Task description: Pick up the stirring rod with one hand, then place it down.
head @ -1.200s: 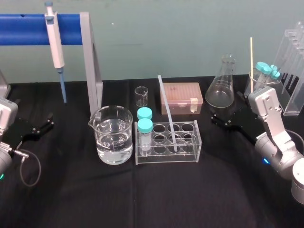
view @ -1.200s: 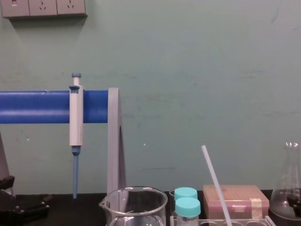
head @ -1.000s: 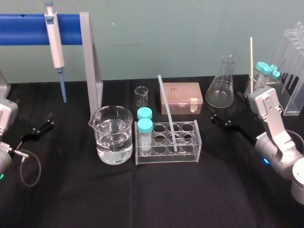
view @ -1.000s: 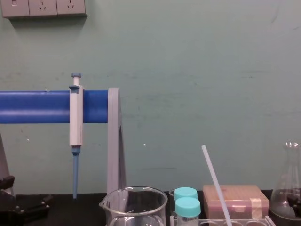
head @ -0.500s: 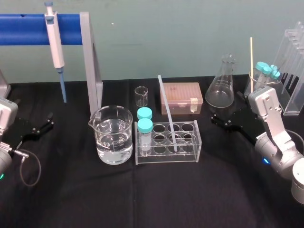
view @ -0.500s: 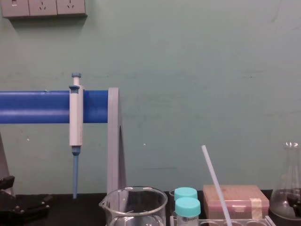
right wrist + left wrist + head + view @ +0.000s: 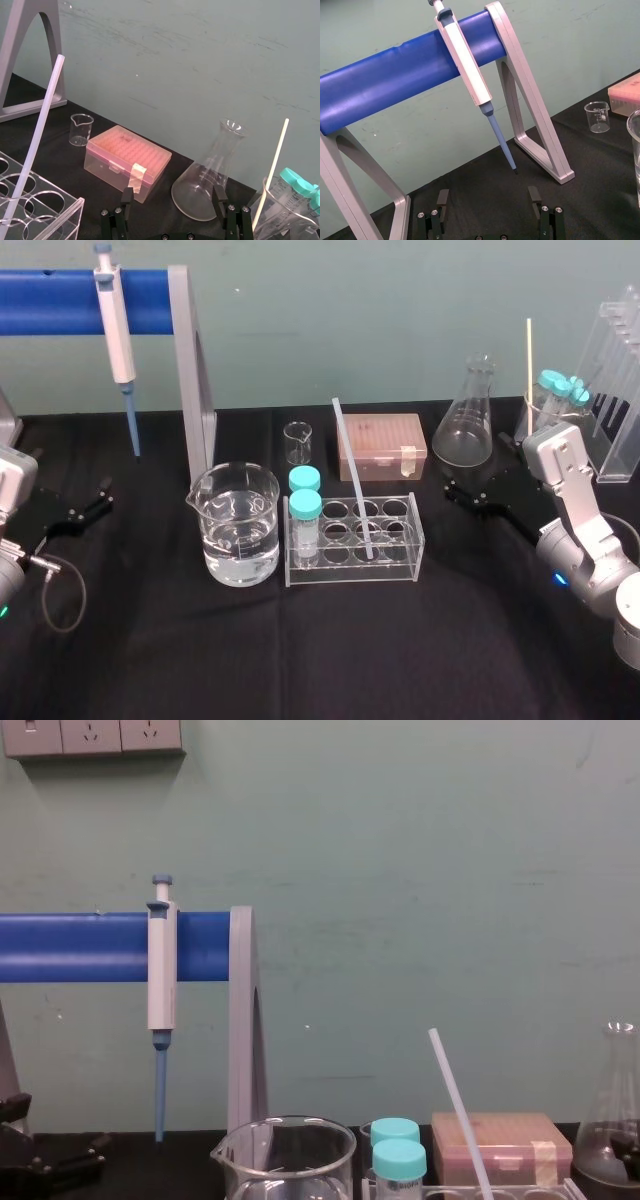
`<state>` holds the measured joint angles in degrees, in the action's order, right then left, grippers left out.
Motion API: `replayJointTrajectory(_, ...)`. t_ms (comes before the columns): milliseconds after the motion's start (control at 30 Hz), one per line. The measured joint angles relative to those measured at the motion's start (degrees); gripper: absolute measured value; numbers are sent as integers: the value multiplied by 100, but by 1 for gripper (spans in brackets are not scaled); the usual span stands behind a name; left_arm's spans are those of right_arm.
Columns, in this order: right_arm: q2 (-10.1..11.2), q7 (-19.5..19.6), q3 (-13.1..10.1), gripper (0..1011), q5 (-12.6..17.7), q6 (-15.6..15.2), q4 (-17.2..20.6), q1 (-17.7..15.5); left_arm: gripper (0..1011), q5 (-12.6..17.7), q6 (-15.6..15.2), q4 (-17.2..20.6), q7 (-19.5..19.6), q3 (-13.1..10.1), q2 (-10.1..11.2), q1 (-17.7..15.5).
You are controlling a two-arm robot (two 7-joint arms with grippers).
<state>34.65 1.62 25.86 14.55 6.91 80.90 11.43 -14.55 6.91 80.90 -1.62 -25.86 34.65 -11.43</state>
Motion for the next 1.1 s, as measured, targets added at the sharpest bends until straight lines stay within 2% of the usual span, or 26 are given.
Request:
replayJointTrajectory(800,-6,-10,-44,1003,-24,7,30,-19,1000,0,0,0,0,0,0,0)
replayJointTrajectory(1100,-51,-340,-203,1003,56,154,268,-83,1000,0,0,0,0,0,0,0)
